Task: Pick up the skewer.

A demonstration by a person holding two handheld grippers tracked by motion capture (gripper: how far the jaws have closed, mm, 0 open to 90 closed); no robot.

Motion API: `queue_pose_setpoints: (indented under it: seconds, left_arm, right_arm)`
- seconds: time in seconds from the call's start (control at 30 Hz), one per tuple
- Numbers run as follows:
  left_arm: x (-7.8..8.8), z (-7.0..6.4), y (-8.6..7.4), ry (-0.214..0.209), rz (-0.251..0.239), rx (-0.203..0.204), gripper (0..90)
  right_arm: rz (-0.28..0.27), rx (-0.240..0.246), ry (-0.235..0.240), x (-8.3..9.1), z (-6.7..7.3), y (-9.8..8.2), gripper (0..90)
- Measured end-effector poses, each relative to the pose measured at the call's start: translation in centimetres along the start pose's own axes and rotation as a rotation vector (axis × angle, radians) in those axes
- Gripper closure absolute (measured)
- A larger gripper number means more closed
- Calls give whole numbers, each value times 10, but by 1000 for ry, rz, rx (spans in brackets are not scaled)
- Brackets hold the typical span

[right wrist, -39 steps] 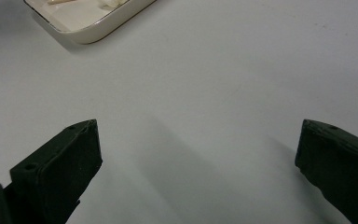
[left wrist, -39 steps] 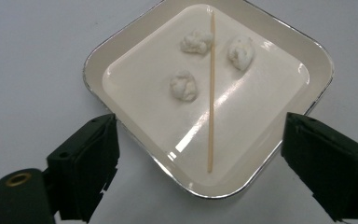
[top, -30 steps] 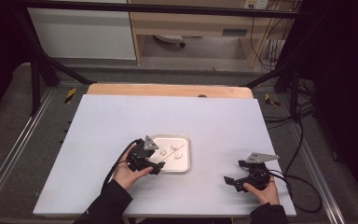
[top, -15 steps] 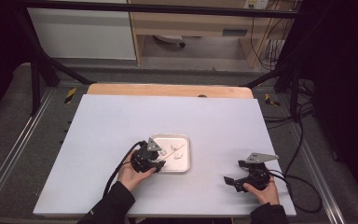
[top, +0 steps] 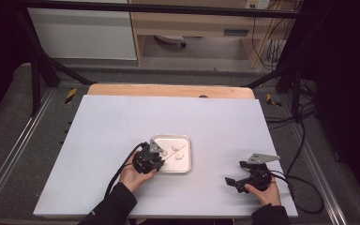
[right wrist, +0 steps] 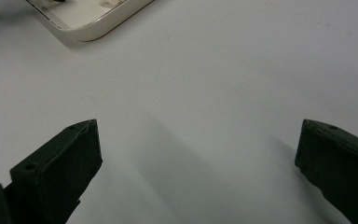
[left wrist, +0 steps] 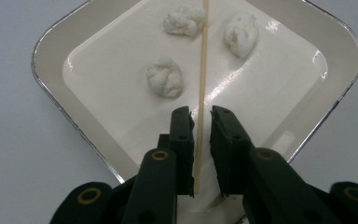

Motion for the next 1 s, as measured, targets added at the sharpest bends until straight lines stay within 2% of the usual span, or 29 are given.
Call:
queue_pose_setpoints:
  seconds: [0.1,0.3,0.57,0.77,1.0]
  left_arm:
    - [0,-1,0,0,-2,-4,835]
    - [0,-2,0,5,-2,-11,875]
    - [0,-2,0,5,-9,-12,885]
    - [0,-1,-2,-12,-24,-9,888]
    - [4,-1,0,-15,-56,-12,889]
  right_arm:
    - [-1,-5,2,0,0,0,9]
    - [0,0,1,0,0,0,9]
    - [-2,-4,3,0,0,0,9]
    - [-2,-1,3,0,0,0,9]
    - [-2,1,2,0,0,0,9]
Point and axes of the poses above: each handheld gripper's, and its own axes: x roughly backward along the jaws, y roughly out of its top, z roughly to its left, the point moved 5 cm from there along -x, roughly forward along the jaws, and after that the axes turned 2 degrees about y, right-handed, at the moved point
